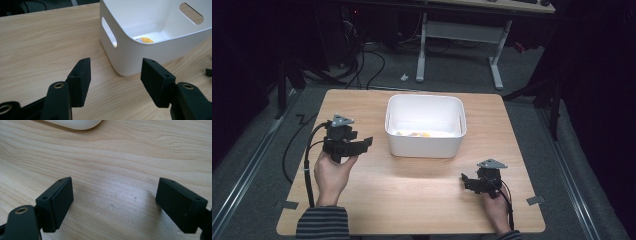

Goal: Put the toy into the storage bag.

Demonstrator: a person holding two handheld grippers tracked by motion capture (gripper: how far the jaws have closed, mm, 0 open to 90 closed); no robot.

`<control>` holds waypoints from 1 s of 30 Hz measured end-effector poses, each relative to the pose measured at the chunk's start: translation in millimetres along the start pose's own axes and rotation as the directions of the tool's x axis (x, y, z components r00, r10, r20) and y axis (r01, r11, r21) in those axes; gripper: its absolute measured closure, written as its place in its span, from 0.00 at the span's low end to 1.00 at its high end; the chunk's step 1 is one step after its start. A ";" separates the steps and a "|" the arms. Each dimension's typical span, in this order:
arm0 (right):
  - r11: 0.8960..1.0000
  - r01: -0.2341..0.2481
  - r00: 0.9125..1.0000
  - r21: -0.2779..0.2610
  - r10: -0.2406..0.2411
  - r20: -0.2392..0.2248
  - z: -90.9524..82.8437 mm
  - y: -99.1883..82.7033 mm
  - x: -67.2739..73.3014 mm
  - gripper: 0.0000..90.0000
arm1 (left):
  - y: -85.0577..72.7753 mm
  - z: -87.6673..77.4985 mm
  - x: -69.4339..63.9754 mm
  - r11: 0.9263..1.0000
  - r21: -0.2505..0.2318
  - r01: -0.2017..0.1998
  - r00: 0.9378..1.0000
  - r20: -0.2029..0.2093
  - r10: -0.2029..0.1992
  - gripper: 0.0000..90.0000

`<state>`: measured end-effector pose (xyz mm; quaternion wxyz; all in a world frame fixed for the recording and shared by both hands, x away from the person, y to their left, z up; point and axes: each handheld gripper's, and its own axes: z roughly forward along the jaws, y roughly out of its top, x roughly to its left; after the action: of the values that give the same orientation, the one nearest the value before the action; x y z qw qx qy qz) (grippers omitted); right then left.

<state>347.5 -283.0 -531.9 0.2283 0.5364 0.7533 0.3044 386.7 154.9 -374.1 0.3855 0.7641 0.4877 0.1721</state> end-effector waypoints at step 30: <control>1.000 0.003 1.000 0.000 -0.003 -0.001 -0.1 -0.1 0.0 0.16 | -38.9 12.5 5.7 0.997 0.041 0.060 0.998 0.004 -0.060 0.46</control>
<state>347.3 -283.0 -531.9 0.2283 0.5352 0.7542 0.3044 373.5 163.5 -412.3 0.3761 0.7572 0.5129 0.1486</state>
